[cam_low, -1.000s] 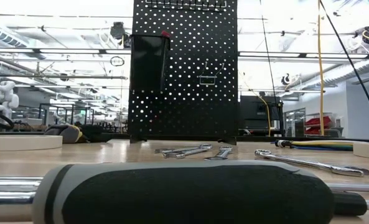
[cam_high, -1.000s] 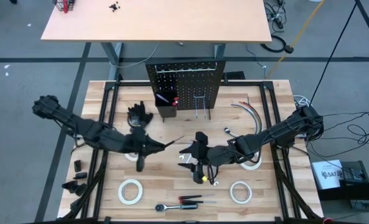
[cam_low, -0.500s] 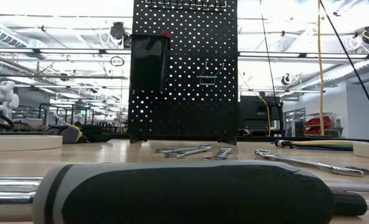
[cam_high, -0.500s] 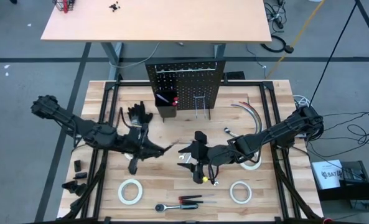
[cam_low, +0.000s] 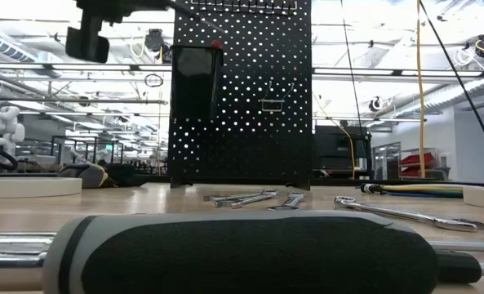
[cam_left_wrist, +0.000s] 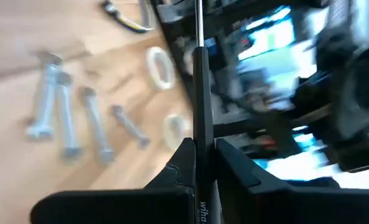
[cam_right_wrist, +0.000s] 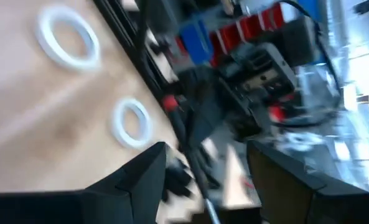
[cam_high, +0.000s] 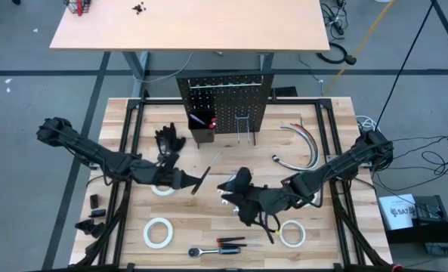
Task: Hang tools onto peg board
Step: Put the nut driver into the black bin on the peg board
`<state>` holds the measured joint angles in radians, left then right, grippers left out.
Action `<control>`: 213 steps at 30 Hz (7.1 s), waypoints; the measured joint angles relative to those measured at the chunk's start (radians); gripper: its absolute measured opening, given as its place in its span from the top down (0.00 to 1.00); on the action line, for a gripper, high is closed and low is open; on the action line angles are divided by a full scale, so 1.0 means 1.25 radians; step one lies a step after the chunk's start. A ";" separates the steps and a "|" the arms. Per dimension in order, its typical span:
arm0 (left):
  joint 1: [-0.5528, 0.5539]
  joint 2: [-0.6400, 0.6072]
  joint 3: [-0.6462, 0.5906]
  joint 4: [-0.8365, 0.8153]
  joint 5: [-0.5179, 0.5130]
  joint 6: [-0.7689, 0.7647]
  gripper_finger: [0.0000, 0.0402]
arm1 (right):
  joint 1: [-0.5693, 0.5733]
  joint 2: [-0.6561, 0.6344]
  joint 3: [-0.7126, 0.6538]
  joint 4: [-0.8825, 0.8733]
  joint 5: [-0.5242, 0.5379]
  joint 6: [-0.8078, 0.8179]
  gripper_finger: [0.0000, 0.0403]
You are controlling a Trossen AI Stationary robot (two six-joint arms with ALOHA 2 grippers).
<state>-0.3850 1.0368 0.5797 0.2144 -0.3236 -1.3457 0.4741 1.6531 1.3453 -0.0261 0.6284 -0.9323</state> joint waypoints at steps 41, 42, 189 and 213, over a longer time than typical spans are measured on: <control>0.005 0.257 -0.015 0.518 0.047 -0.104 0.81 | -0.015 0.117 0.000 0.094 0.234 -0.165 0.94; 0.005 0.258 -0.015 0.527 0.051 -0.089 0.78 | -0.013 0.117 0.000 0.092 0.238 -0.135 0.94; -0.221 0.360 0.052 0.282 -0.084 0.661 0.69 | 0.113 0.424 0.005 -0.034 -0.202 1.117 0.67; -0.226 0.328 0.052 0.353 -0.097 0.686 0.69 | 0.081 0.260 0.000 -0.061 -0.144 1.093 0.92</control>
<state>-0.6681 1.4465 0.6449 0.6562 -0.4450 -0.4881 0.5751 1.9787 1.3449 -0.1027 0.4490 0.4345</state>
